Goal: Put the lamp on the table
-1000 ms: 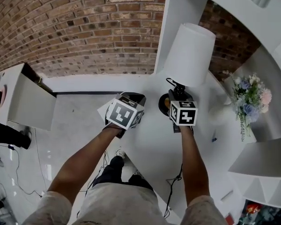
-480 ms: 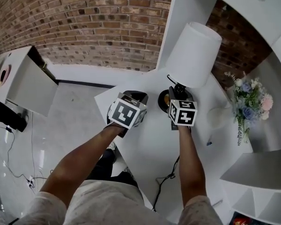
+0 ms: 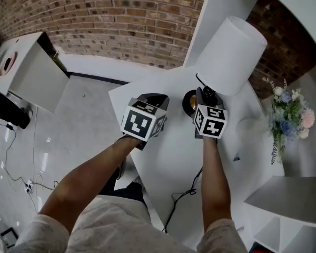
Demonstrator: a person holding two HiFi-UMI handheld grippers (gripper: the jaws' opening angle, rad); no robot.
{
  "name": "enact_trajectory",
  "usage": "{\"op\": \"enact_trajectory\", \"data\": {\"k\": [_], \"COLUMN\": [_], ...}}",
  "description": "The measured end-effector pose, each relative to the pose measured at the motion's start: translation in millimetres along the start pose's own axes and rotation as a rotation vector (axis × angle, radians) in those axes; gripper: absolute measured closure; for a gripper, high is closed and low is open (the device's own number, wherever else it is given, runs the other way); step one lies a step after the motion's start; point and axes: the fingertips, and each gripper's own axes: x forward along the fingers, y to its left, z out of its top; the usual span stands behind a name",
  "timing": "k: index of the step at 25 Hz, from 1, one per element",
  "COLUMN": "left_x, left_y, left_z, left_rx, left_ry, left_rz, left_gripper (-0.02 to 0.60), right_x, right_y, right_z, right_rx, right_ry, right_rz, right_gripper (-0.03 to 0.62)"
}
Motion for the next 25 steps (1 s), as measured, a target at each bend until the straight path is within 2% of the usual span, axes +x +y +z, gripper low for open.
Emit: {"op": "enact_trajectory", "data": {"k": [10,20,25], "left_x": [-3.7,-4.0,-6.1], "left_y": [-5.4,-10.6,-10.1], "left_z": [-10.6,-12.8,-11.6], "left_rx": [0.024,0.101,0.11], "left_ry": [0.013,0.023,0.012], "left_rz": [0.009,-0.004,-0.006], "left_gripper": [0.586,0.586,0.586], "right_x": [1.9,7.2,7.6], "right_y": [-7.4,-6.2,-7.6], "right_z": [0.7,-5.1,-5.4], "right_rx": [-0.019,-0.029,-0.024], "right_ry": [-0.065,-0.108,-0.116], "right_rz": [-0.049,-0.104,-0.119], "right_gripper": [0.502,0.503,0.502]}}
